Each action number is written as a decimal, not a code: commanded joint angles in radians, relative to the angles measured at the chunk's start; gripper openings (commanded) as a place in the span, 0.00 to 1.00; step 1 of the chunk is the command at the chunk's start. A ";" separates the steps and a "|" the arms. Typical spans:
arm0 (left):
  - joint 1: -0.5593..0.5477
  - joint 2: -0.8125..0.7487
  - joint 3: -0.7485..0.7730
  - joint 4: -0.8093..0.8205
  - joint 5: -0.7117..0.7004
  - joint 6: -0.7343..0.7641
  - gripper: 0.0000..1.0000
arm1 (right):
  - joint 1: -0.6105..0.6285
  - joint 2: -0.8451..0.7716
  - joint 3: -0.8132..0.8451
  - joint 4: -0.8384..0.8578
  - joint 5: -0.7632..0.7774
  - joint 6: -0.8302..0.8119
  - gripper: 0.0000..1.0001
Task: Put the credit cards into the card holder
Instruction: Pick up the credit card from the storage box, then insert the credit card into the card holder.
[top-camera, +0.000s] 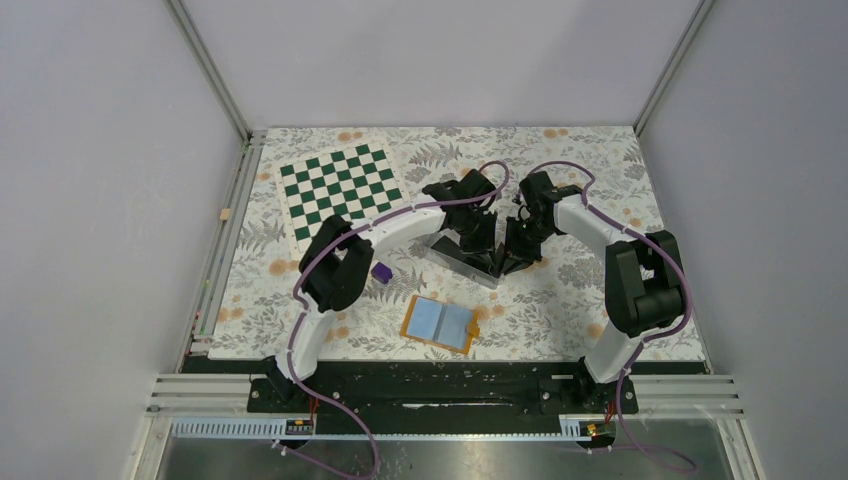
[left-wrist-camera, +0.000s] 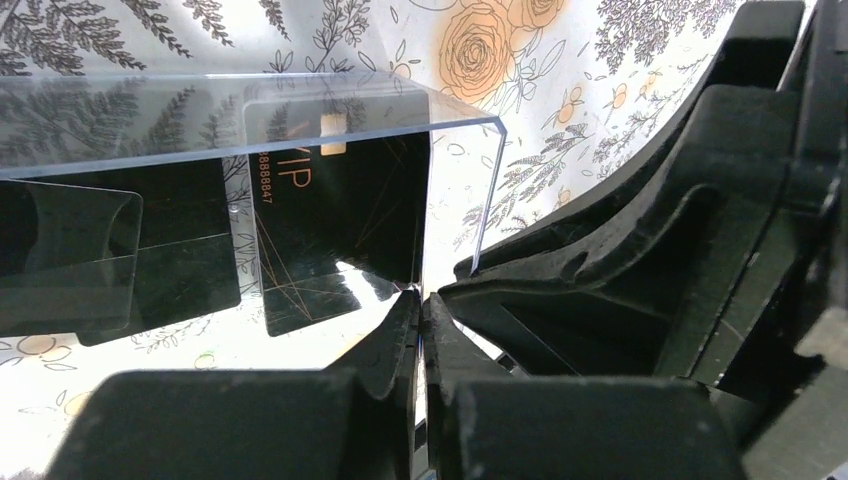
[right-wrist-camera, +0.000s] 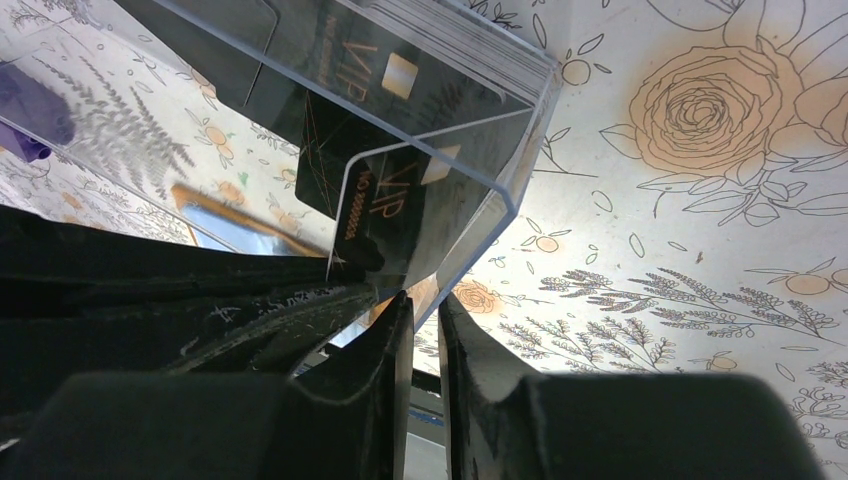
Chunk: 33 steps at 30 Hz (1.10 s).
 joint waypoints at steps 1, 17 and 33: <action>0.001 -0.022 -0.002 0.045 -0.010 -0.011 0.00 | -0.005 -0.036 0.023 -0.042 -0.013 -0.027 0.22; 0.087 -0.525 -0.379 0.280 -0.016 -0.113 0.00 | -0.025 -0.389 0.075 -0.149 -0.113 -0.026 0.65; 0.115 -0.970 -1.173 1.046 0.322 -0.638 0.00 | 0.010 -0.640 -0.478 0.643 -0.649 0.533 0.53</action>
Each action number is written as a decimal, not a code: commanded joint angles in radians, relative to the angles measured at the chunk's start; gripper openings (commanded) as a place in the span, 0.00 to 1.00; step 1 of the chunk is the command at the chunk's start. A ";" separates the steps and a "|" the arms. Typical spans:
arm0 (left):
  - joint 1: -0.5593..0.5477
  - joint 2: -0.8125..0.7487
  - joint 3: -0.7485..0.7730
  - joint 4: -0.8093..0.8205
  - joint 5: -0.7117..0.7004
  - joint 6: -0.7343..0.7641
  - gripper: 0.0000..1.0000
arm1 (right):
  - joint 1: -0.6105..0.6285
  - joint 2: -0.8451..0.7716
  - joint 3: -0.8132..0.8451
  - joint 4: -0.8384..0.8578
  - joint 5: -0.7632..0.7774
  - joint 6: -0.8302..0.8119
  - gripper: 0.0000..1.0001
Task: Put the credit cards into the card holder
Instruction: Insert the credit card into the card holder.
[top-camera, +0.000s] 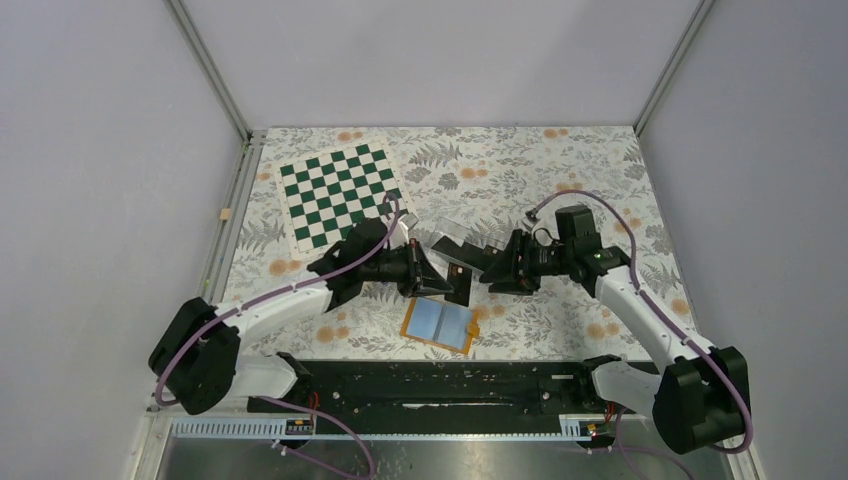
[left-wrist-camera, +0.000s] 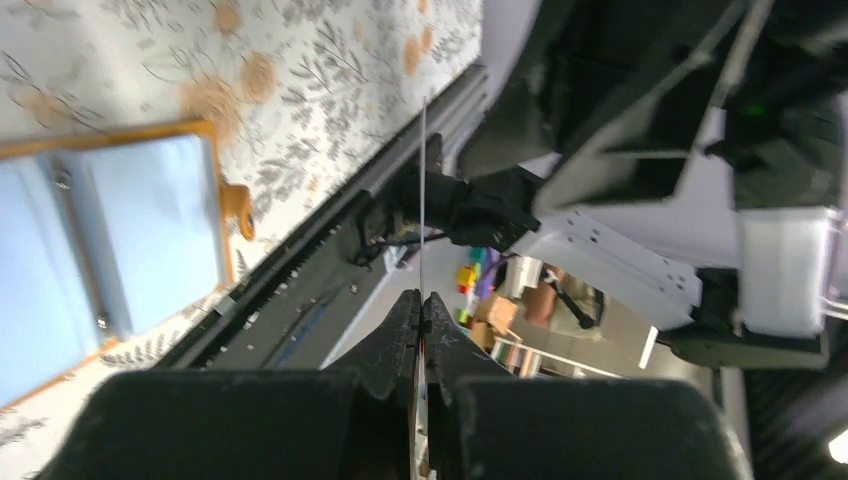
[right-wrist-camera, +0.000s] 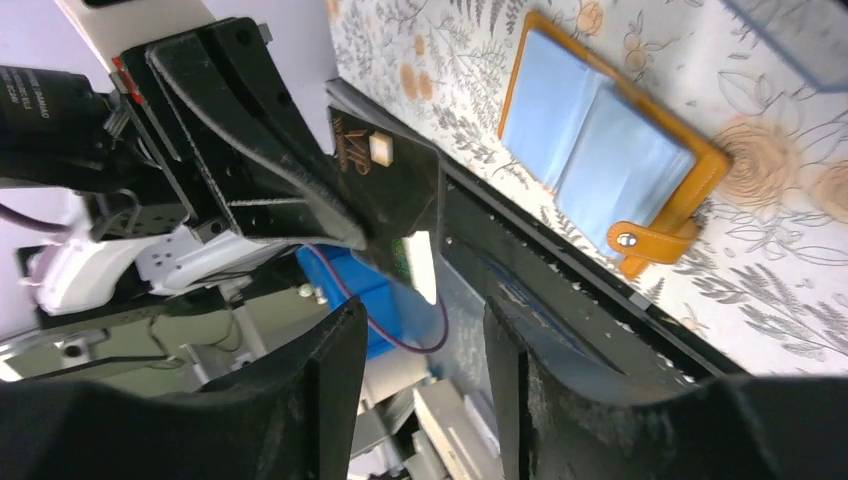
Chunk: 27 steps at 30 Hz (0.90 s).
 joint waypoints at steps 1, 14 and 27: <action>0.001 -0.098 -0.106 0.349 0.102 -0.212 0.00 | 0.043 -0.042 -0.116 0.384 -0.136 0.262 0.53; 0.001 -0.123 -0.206 0.491 0.100 -0.304 0.00 | 0.140 0.046 -0.202 0.797 -0.140 0.512 0.32; 0.022 -0.141 -0.209 0.021 -0.079 -0.051 0.47 | 0.142 0.021 -0.125 0.332 -0.016 0.186 0.00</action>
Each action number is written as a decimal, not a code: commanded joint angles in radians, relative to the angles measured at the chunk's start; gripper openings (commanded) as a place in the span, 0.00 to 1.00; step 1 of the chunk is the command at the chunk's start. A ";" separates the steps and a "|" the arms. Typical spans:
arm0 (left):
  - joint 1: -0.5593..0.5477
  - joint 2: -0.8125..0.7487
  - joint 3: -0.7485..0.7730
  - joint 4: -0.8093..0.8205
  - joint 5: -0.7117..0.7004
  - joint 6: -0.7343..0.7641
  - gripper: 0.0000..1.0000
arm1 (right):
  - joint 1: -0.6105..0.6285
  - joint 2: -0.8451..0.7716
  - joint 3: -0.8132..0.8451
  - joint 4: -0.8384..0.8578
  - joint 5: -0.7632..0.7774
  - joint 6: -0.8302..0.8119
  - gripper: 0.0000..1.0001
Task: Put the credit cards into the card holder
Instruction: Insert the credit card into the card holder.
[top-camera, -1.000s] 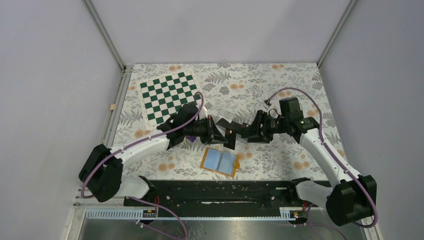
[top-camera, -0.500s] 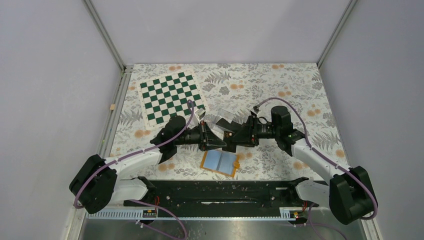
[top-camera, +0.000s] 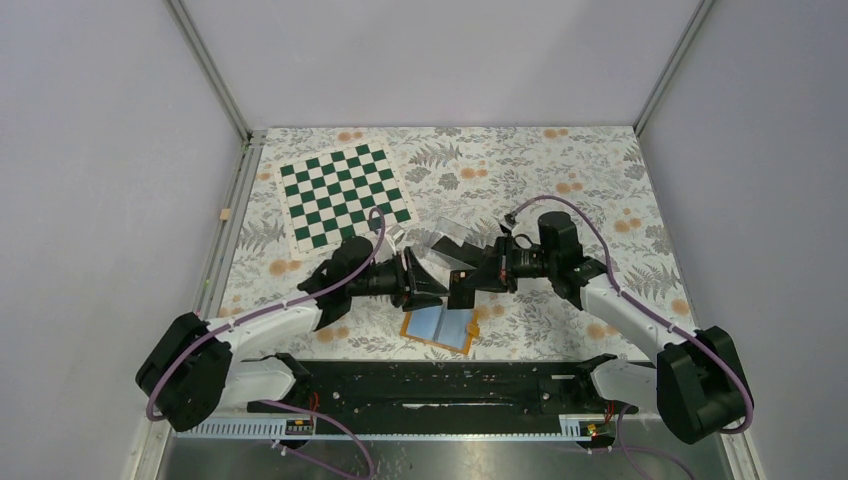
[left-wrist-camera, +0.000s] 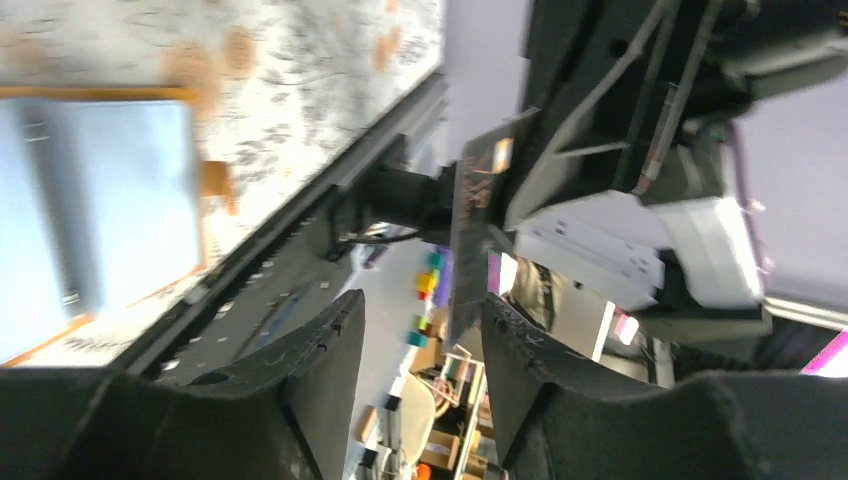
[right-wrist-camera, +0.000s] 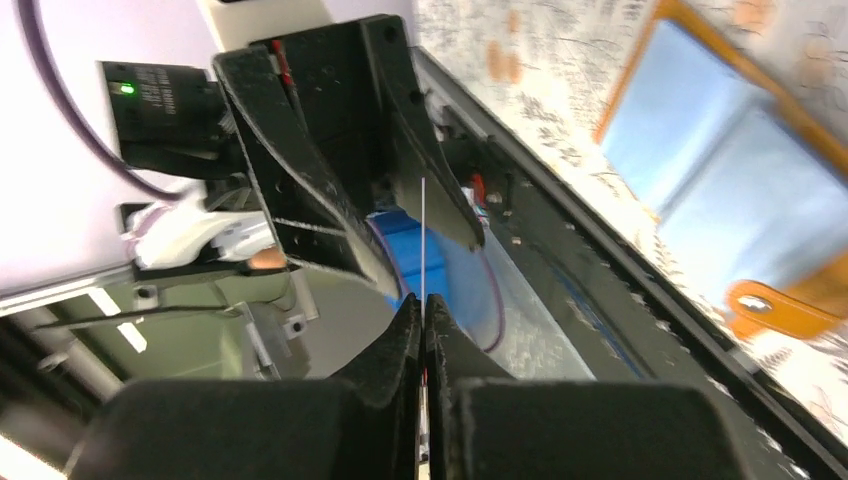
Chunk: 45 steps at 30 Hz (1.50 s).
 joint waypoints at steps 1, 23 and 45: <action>0.023 -0.013 0.048 -0.404 -0.150 0.227 0.47 | 0.007 -0.028 0.081 -0.341 0.118 -0.258 0.00; 0.035 0.476 0.331 -0.847 -0.290 0.581 0.28 | 0.132 0.272 0.106 -0.081 0.368 -0.310 0.00; -0.115 0.391 0.213 -0.727 -0.269 0.376 0.20 | 0.132 0.285 0.019 -0.123 0.458 -0.414 0.00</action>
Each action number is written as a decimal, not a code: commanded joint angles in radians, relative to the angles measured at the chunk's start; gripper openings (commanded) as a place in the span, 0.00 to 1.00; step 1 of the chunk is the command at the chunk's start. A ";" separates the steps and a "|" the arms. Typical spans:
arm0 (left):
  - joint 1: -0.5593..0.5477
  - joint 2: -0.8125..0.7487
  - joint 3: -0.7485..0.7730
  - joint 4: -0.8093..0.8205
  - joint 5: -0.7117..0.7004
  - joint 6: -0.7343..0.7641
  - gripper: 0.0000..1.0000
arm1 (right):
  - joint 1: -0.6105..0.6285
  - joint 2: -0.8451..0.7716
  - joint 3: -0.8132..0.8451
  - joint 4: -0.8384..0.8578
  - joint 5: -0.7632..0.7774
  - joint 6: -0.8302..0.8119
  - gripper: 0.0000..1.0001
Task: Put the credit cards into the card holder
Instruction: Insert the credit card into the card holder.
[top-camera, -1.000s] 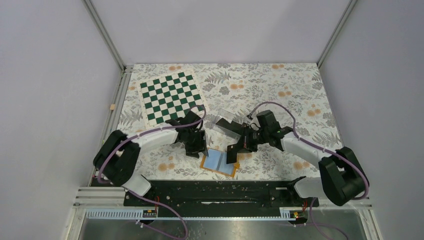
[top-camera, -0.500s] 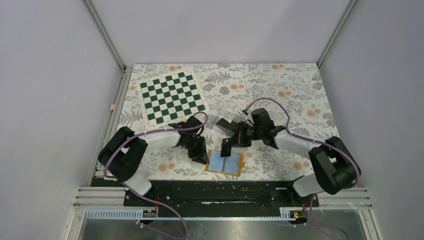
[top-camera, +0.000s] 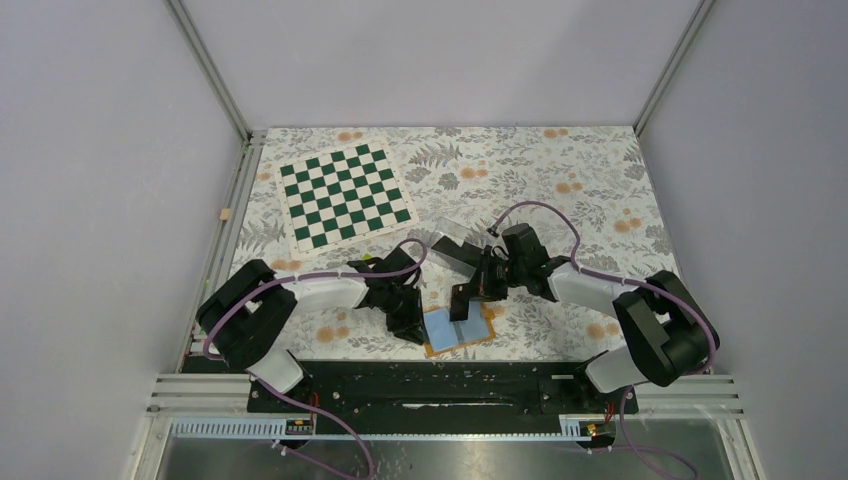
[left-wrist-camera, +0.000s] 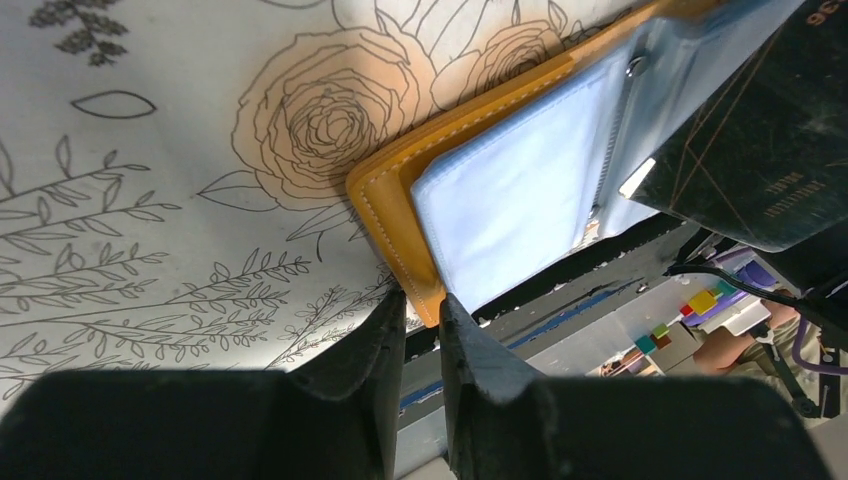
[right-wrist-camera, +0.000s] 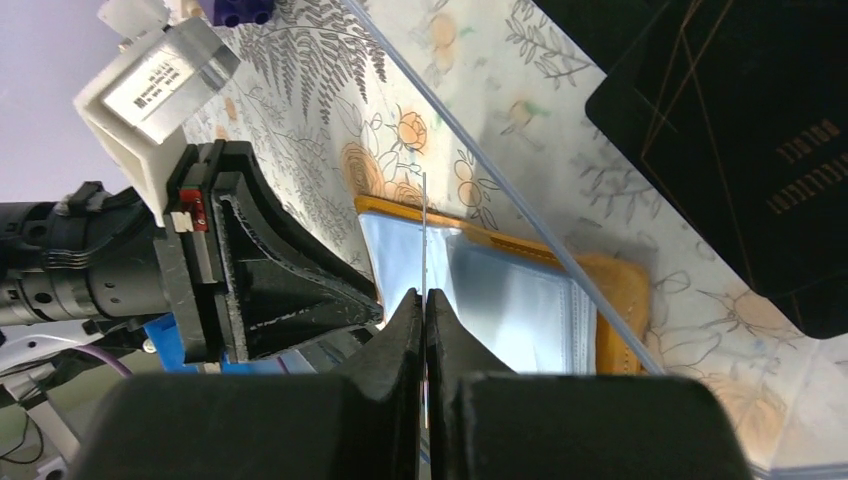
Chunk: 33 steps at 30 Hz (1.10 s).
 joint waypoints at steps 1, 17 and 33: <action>-0.004 0.011 -0.020 0.017 -0.022 -0.018 0.20 | 0.006 -0.003 -0.018 -0.012 0.027 -0.049 0.00; -0.004 0.028 -0.022 0.017 -0.019 -0.001 0.19 | 0.006 0.072 -0.095 0.131 -0.052 -0.006 0.00; -0.004 0.049 -0.010 0.018 -0.024 0.002 0.17 | 0.006 0.092 -0.136 0.070 -0.097 -0.013 0.00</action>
